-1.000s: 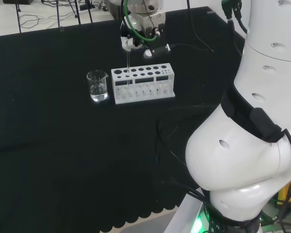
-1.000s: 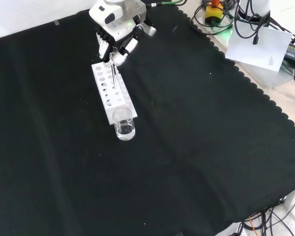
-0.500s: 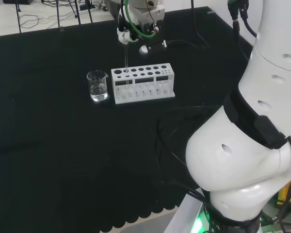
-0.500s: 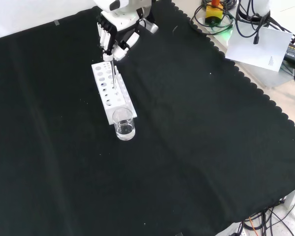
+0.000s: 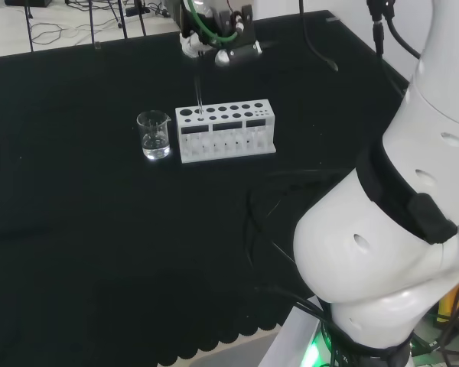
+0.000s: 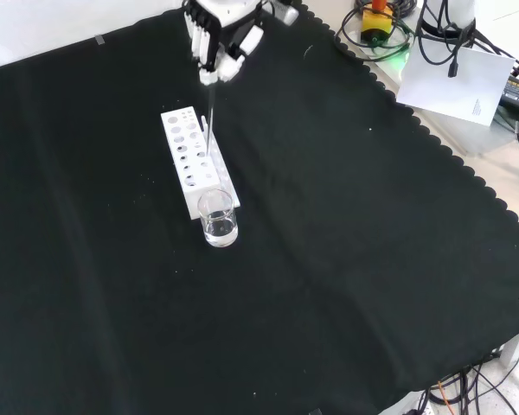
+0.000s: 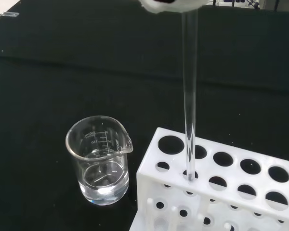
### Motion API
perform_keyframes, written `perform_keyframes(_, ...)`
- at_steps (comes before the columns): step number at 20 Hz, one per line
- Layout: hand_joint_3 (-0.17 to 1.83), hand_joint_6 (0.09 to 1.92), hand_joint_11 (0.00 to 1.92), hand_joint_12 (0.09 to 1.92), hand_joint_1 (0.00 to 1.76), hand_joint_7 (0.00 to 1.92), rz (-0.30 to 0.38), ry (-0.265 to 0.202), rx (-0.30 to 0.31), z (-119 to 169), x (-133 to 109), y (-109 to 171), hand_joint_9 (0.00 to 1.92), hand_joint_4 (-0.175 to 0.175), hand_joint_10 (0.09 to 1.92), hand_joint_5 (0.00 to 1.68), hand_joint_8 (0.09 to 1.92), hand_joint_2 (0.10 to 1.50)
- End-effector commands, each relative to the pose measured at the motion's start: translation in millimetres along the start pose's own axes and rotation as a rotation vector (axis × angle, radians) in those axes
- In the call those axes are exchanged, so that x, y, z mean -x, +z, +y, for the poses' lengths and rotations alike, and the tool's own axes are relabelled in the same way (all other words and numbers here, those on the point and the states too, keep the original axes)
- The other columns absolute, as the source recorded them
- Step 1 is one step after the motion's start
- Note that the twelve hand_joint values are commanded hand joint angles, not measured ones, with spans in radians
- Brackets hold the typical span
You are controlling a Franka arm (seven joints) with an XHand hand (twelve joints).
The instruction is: Take the glass rod from the white test tube rack.
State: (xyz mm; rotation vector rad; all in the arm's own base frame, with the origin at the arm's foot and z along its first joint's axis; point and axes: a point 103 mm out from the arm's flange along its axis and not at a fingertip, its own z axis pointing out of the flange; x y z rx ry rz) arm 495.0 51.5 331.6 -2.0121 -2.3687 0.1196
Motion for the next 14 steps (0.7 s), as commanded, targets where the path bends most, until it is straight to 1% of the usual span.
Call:
perform_keyframes(1,-0.17,0.12,1.59,0.69,1.33,1.31,-0.004,0.016,0.042,-29.3,-9.6,-43.8,1.51,-0.175,0.90,1.38,0.73,1.06)
perform_keyframes(2,-0.17,0.12,1.59,0.69,1.33,1.31,0.002,0.017,0.057,-32.9,-11.1,-48.1,1.52,-0.175,0.90,1.38,0.73,1.06)
perform_keyframes(4,-0.17,0.12,1.59,0.69,1.33,1.31,0.021,-0.006,0.093,-38.9,-12.9,-55.3,1.52,-0.175,0.90,1.38,0.73,1.06)
perform_keyframes(5,-0.17,0.12,1.59,0.69,1.32,1.31,0.023,-0.009,0.099,-39.9,-13.9,-57.0,1.52,-0.175,0.90,1.38,0.73,1.06)
perform_keyframes(8,-0.17,0.11,1.59,0.69,1.33,1.31,0.027,-0.002,0.097,-41.1,-14.5,-58.5,1.52,-0.175,0.90,1.39,0.73,1.06)
perform_keyframes(13,-0.17,0.10,1.59,0.69,1.33,1.31,0.007,0.006,0.084,-43.2,-14.8,-59.5,1.52,-0.175,0.90,1.39,0.73,1.06)
perform_keyframes(14,-0.17,0.10,1.59,0.69,1.33,1.31,0.029,0.020,0.091,-44.2,-13.2,-61.5,1.52,-0.175,0.90,1.39,0.73,1.06)
